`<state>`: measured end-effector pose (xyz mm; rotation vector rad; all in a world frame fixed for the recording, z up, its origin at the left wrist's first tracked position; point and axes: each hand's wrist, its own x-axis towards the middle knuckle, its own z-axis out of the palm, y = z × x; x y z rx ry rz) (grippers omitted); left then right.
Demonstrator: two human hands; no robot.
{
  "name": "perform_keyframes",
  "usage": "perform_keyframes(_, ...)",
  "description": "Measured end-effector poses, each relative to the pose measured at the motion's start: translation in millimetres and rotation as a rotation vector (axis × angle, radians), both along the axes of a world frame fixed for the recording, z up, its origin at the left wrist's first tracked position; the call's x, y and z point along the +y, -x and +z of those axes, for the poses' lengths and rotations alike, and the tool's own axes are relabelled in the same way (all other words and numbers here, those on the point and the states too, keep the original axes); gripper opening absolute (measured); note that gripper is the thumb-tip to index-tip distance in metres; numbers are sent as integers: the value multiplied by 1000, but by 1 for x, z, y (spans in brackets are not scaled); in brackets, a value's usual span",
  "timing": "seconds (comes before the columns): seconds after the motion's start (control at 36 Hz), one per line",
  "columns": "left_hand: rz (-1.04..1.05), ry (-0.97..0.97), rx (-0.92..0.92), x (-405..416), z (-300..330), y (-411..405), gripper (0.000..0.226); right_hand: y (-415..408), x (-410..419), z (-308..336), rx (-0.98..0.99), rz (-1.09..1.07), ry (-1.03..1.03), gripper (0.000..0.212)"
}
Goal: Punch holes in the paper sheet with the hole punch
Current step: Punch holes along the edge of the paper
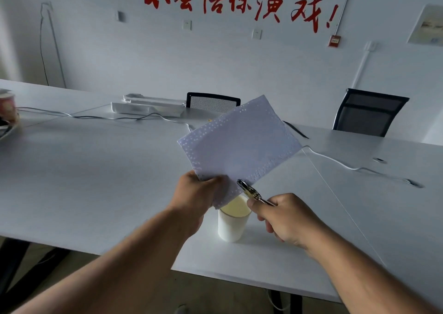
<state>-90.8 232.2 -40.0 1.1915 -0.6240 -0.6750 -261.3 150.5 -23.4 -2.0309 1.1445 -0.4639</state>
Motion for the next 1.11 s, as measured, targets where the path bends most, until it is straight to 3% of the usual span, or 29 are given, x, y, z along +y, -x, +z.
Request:
perform_keyframes(0.08,10,0,15,0,-2,-1,6,0,1,0,6,-12,8,56)
perform_keyframes(0.14,2,17,39,1,-3,-2,21,1,1,0,10,-24,20,62)
perform_keyframes(0.19,-1,18,47,1,-4,-1,27,2,1,0,17,-18,28,55)
perform_keyframes(0.28,1,12,50,1,-4,-1,12,2,2,1,16,-14,35,46)
perform_keyframes(0.61,11,-5,69,1,-1,0,13,3,2,1,19,1,32,44)
perform_keyframes(0.67,13,-8,55,2,0,1,5,3,2,1,16,0,34,45)
perform_keyframes(0.81,8,-33,30,4,-1,-1,30,3,3,2,14,-2,34,46)
perform_keyframes(0.97,-1,-23,57,7,0,1,4,3,4,2,24,-16,47,48)
perform_keyframes(1.11,-36,-21,38,10,-1,-5,13,5,5,4,37,-22,54,49)
